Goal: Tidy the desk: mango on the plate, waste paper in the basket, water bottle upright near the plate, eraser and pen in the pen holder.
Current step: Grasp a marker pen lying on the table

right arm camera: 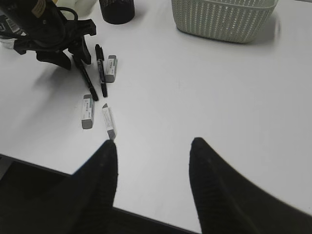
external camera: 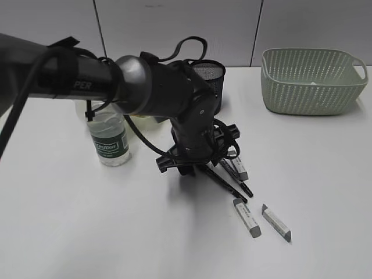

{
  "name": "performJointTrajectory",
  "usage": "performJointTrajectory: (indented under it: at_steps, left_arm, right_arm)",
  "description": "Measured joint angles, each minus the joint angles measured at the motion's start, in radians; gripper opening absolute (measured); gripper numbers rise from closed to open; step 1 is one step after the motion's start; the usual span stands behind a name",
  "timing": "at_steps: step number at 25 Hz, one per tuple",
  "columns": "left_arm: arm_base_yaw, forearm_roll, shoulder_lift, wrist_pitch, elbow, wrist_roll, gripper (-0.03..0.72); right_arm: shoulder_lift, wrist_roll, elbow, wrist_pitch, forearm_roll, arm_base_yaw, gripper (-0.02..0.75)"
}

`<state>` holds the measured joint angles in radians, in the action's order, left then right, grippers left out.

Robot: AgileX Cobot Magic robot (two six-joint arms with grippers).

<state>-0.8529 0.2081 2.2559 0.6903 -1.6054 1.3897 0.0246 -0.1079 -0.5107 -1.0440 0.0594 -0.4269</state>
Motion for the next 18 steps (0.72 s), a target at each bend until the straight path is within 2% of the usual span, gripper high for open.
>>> performJointTrajectory:
  at_steps: [5, 12, 18]
  left_arm:
    - [-0.009, 0.008, 0.043, -0.006, -0.068, 0.002, 0.347]
    - [-0.014, 0.036, 0.070, -0.004, -0.108, 0.004, 0.097]
    - [-0.016, 0.062, 0.073, -0.004, -0.109, 0.005, 0.084]
  right_arm:
    - [0.000, 0.000, 0.000, 0.000, 0.000, 0.000, 0.384]
    - [0.000, 0.000, 0.000, 0.000, 0.000, 0.000, 0.361]
    - [0.000, 0.000, 0.000, 0.000, 0.000, 0.000, 0.350]
